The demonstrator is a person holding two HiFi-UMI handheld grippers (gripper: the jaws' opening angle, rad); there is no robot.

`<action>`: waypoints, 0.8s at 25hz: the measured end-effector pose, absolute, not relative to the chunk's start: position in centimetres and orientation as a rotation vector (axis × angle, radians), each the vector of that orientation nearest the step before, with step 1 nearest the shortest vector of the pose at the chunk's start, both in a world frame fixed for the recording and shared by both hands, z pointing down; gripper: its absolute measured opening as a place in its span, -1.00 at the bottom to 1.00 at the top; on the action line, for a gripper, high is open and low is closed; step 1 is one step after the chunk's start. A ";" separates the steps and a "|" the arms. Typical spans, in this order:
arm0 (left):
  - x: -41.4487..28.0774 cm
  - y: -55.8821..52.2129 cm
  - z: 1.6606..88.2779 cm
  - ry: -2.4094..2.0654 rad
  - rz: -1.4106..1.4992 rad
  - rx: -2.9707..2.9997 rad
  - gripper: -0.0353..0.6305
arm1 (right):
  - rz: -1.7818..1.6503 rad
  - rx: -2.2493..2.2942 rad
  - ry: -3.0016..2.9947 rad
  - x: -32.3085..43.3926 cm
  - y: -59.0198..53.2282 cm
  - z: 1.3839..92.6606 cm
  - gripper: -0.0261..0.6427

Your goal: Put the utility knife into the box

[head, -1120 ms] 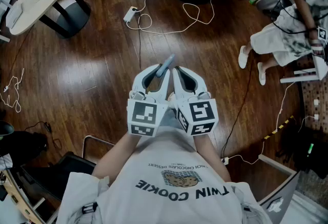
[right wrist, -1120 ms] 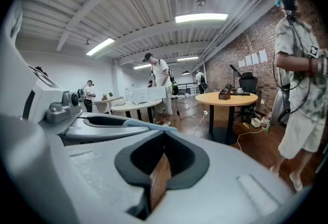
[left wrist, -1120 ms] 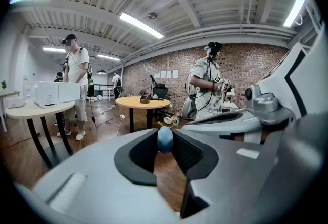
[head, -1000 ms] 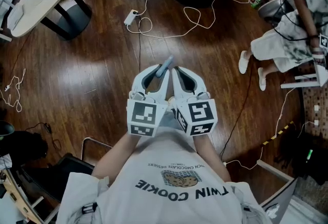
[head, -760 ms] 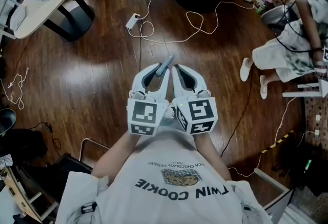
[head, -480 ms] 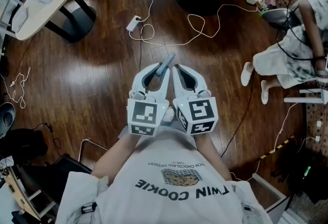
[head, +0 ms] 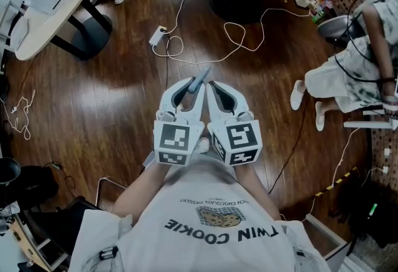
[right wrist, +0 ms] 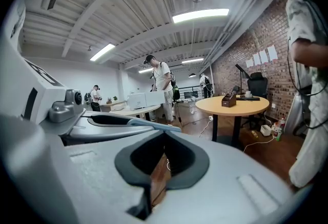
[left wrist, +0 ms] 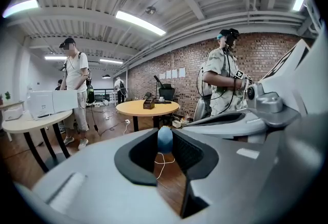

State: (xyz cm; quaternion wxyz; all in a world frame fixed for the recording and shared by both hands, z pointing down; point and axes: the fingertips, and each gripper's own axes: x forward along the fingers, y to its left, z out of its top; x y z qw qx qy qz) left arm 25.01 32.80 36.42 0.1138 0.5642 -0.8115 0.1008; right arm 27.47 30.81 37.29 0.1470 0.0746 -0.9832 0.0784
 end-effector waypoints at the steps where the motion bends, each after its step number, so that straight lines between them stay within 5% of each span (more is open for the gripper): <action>1: 24.5 32.4 36.6 -2.377 0.293 1.657 -0.67 | 0.224 0.218 -2.828 26.9 30.4 37.4 -0.92; 20: 3.3 25.3 37.5 -2.261 0.206 1.745 -0.66 | 0.193 0.380 -2.758 6.4 23.0 37.8 -0.92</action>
